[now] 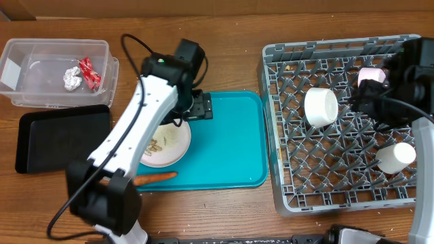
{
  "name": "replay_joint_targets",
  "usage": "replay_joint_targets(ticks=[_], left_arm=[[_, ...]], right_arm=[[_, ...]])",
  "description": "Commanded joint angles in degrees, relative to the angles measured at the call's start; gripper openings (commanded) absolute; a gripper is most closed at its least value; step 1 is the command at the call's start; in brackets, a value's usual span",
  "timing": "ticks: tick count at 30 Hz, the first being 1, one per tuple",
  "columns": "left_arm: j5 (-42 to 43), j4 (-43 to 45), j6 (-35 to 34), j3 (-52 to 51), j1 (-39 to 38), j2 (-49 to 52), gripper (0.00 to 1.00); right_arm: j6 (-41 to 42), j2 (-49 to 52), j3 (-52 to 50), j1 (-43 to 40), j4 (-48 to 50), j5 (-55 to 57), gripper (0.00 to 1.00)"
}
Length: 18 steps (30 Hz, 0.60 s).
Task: Sort waste into correct bins and load items into the dishwasher
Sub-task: 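Grasp the rim of the white plate with the left gripper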
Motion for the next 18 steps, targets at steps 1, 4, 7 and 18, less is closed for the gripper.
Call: replay_joint_targets(ticks=[1, 4, 7, 18], left_arm=[[-0.94, 0.00, -3.37, -0.90, -1.49, 4.90, 0.92], [-0.76, 0.76, -3.52, -0.92, -2.40, 7.98, 0.92], [-0.79, 1.29, -3.98, -0.92, -2.95, 10.91, 0.90], [-1.01, 3.32, -6.49, -0.92, -3.08, 19.91, 0.81]], right_arm=[[0.33, -0.52, 0.85, -1.60, 0.11, -3.23, 0.64], [0.31, -0.52, 0.85, -1.60, 0.20, -3.48, 0.64], [0.31, -0.52, 0.85, -1.60, 0.20, -3.48, 0.64], [0.31, -0.52, 0.85, -1.60, 0.20, -3.45, 0.64]])
